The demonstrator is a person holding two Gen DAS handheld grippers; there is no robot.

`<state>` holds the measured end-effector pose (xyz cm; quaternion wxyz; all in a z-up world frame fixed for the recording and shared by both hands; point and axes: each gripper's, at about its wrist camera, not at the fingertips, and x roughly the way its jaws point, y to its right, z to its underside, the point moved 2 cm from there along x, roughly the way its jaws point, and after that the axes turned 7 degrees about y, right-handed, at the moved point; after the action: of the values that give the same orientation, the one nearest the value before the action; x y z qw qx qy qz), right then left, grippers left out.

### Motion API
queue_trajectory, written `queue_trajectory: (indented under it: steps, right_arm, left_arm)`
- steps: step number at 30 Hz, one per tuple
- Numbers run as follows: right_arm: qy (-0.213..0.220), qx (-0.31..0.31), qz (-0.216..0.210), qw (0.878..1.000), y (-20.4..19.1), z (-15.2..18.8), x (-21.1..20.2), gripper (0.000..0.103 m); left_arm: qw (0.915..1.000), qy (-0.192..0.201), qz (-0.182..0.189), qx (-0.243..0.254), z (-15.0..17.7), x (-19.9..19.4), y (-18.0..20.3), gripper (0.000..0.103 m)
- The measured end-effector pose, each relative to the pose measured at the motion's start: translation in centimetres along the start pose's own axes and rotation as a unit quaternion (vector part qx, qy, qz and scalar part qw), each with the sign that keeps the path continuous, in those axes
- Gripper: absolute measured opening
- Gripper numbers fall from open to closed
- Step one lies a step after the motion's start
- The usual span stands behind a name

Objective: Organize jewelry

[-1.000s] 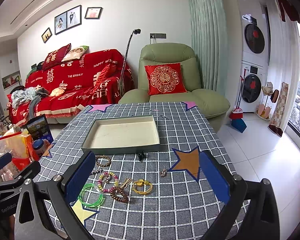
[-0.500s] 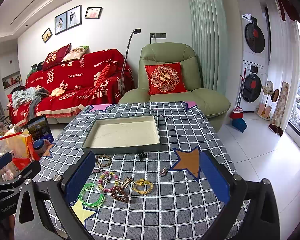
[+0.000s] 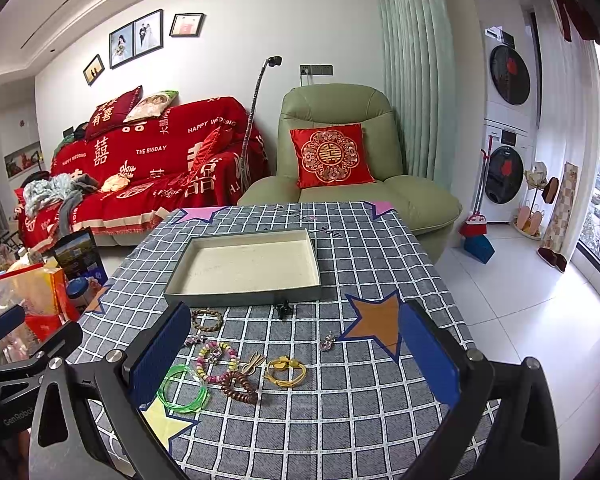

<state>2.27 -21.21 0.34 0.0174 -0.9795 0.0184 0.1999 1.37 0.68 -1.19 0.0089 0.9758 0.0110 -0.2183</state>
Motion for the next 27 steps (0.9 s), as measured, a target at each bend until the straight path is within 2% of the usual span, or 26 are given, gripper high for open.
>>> queue_trajectory:
  steps: [8, 16, 22, 27]
  right_arm:
    - [-0.006, 0.000, 0.003, 1.000, 0.0, 1.1, 0.5, 0.103]
    - [-0.030, 0.008, 0.007, 1.000, 0.9, 2.4, 1.7, 0.103]
    - [-0.072, 0.014, 0.017, 0.997, 2.2, 4.3, 3.7, 0.103]
    - [-0.130, 0.009, 0.015, 0.991, 2.7, 6.8, 6.3, 0.103]
  left_arm:
    - [0.9998, -0.021, 0.007, 0.001, 0.8, 1.1, 0.1, 0.103]
    - [0.9969, -0.077, 0.012, -0.011, 2.8, 4.1, -0.6, 0.103]
    - [0.9919, -0.124, 0.025, -0.010, 5.0, 6.7, -0.9, 0.103]
    - [0.9859, -0.166, 0.023, -0.005, 6.9, 9.4, -0.9, 0.103]
